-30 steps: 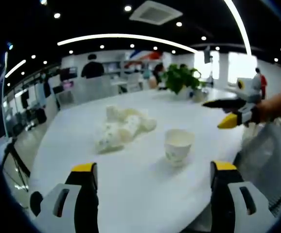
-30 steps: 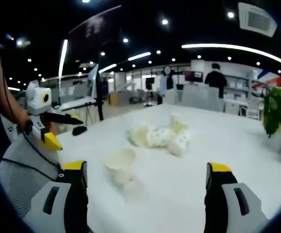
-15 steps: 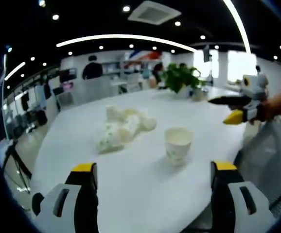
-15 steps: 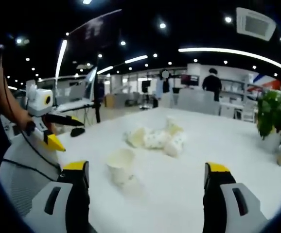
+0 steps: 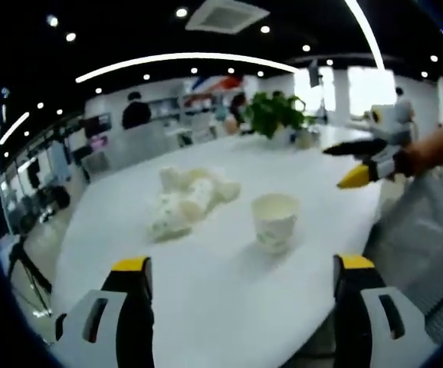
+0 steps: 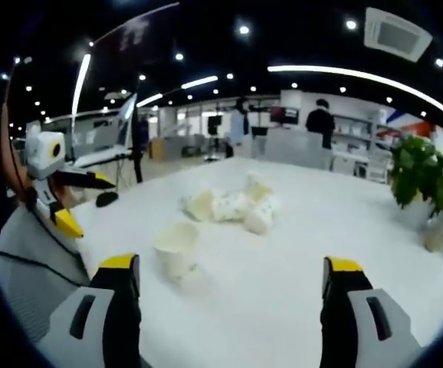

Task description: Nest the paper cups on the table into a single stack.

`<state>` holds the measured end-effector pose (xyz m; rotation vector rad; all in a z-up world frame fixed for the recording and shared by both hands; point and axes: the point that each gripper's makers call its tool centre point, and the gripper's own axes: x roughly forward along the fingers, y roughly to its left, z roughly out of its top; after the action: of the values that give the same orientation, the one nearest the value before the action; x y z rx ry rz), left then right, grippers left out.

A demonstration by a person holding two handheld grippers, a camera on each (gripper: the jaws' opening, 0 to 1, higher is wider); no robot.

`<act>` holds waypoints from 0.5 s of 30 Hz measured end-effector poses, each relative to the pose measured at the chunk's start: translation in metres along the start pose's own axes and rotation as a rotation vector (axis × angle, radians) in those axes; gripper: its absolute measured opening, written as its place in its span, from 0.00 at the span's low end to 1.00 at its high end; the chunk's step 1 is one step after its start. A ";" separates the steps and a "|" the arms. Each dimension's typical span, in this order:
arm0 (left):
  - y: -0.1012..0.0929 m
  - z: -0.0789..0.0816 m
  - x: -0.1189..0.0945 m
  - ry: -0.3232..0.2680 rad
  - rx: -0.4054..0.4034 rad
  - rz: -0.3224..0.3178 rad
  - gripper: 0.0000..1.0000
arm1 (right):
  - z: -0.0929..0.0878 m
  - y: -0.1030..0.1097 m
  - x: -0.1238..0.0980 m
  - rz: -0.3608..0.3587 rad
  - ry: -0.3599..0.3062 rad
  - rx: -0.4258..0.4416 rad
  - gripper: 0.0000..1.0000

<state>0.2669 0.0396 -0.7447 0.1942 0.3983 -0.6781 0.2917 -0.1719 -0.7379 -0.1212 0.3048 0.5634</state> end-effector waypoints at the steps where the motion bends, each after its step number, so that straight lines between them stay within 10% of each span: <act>1: 0.000 -0.001 0.000 0.001 -0.004 0.003 0.97 | -0.001 0.000 -0.001 0.003 -0.002 -0.024 0.97; 15: -0.002 0.001 -0.004 -0.008 0.019 0.025 0.96 | -0.002 0.011 -0.008 0.074 -0.006 -0.007 0.95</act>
<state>0.2630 0.0407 -0.7425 0.2141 0.3813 -0.6576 0.2790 -0.1672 -0.7378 -0.1157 0.3026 0.6387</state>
